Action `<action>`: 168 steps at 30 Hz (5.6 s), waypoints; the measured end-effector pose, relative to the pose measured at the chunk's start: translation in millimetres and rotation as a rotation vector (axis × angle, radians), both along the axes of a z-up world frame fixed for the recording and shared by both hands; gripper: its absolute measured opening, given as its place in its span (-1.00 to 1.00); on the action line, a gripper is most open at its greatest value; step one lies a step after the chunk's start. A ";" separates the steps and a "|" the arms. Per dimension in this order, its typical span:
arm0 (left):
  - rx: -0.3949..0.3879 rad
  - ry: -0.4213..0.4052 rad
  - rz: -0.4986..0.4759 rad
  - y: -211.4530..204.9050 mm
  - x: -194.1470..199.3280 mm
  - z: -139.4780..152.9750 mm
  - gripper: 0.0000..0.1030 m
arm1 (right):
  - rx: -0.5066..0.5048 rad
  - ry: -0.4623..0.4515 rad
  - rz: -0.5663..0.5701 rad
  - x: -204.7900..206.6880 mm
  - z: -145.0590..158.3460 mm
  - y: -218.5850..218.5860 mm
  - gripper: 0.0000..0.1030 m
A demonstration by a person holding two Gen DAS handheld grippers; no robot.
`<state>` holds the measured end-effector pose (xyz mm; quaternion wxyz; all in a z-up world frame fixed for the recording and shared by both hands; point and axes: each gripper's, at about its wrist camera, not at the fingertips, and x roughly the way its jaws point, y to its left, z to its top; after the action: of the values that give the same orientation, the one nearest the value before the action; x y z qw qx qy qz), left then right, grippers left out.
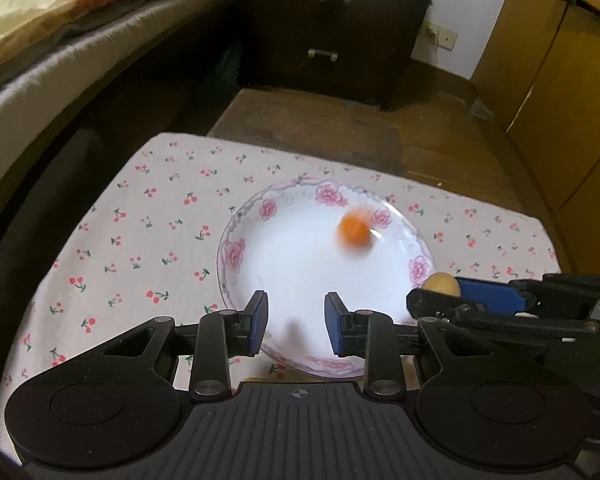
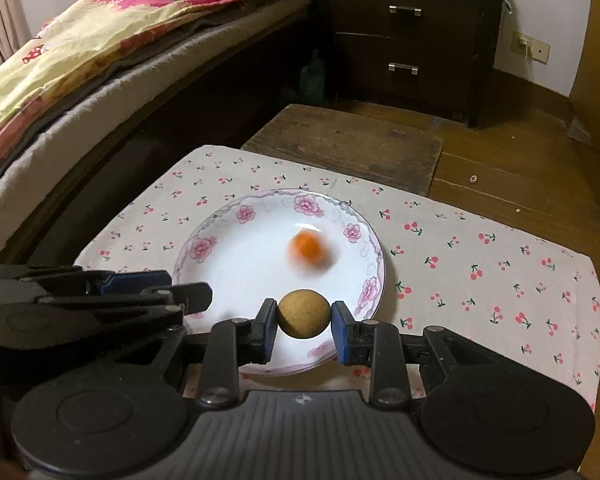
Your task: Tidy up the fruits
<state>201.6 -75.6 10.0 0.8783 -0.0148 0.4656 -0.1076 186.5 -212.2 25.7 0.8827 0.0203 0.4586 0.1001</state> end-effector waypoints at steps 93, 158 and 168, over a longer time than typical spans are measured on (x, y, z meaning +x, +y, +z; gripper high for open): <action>0.075 0.016 -0.162 -111.4 167.4 -54.3 -0.21 | 0.235 0.094 0.072 24.2 -59.5 -9.5 -0.39; 0.130 -0.081 -0.162 -2.4 -12.5 18.2 0.15 | 0.040 0.000 -0.016 -26.2 -4.1 7.3 -0.38; 0.124 -0.060 -0.157 8.6 -32.4 13.9 0.17 | 0.058 -0.014 -0.010 -47.4 8.0 10.3 -0.38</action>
<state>169.2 -67.0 23.9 0.8799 0.0791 0.4447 -0.1474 139.1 -202.0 33.8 0.8854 0.0478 0.4494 0.1090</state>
